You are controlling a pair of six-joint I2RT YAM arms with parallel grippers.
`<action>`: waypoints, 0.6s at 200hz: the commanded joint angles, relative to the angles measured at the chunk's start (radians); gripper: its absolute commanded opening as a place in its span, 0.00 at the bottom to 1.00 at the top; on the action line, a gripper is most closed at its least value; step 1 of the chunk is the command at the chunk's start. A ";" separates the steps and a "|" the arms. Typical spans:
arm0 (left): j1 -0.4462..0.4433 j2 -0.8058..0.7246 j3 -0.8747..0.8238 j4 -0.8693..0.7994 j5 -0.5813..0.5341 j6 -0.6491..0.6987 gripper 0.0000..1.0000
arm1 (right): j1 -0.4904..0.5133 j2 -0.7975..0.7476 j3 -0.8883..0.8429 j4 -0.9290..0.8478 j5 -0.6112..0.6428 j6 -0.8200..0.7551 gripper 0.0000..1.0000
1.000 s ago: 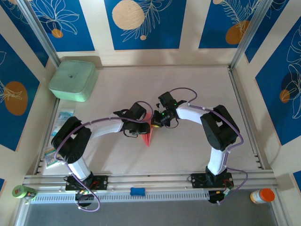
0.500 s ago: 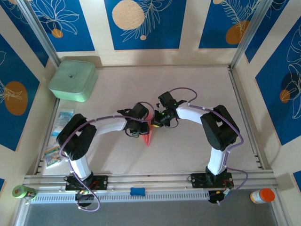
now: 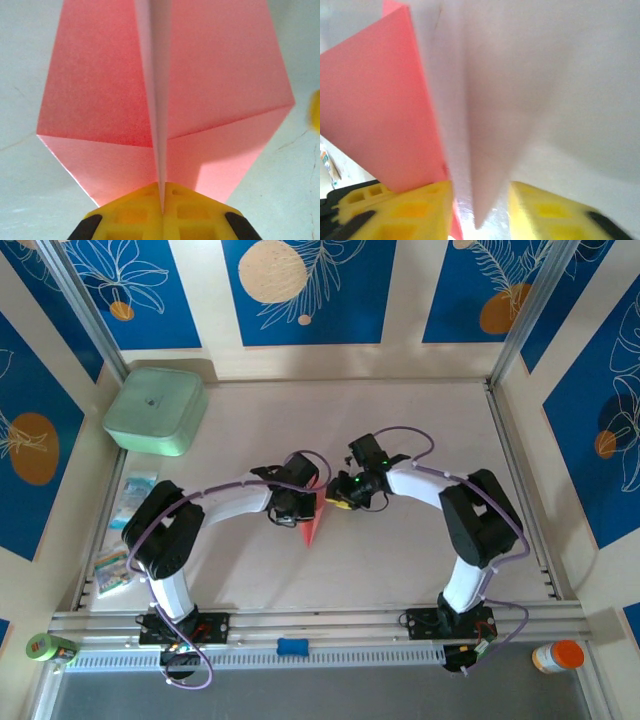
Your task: Fold a paper plane with a square sheet of paper (pick it up from the middle)
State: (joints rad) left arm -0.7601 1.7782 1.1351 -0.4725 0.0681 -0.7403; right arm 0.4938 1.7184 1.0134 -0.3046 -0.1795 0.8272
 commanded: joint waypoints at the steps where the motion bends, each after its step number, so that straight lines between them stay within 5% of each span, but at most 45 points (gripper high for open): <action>1: 0.013 0.015 0.078 -0.091 -0.060 0.073 0.05 | -0.049 -0.105 -0.062 0.001 0.080 0.017 0.43; 49: 0.066 0.175 0.335 -0.238 -0.124 0.202 0.06 | -0.159 -0.275 -0.172 -0.026 0.193 0.002 0.54; 120: 0.108 0.423 0.709 -0.373 -0.175 0.181 0.10 | -0.191 -0.360 -0.191 -0.076 0.200 -0.018 0.55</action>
State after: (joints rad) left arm -0.6666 2.1521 1.7374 -0.7410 -0.0551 -0.5663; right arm 0.3061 1.3769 0.8185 -0.3332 0.0071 0.8333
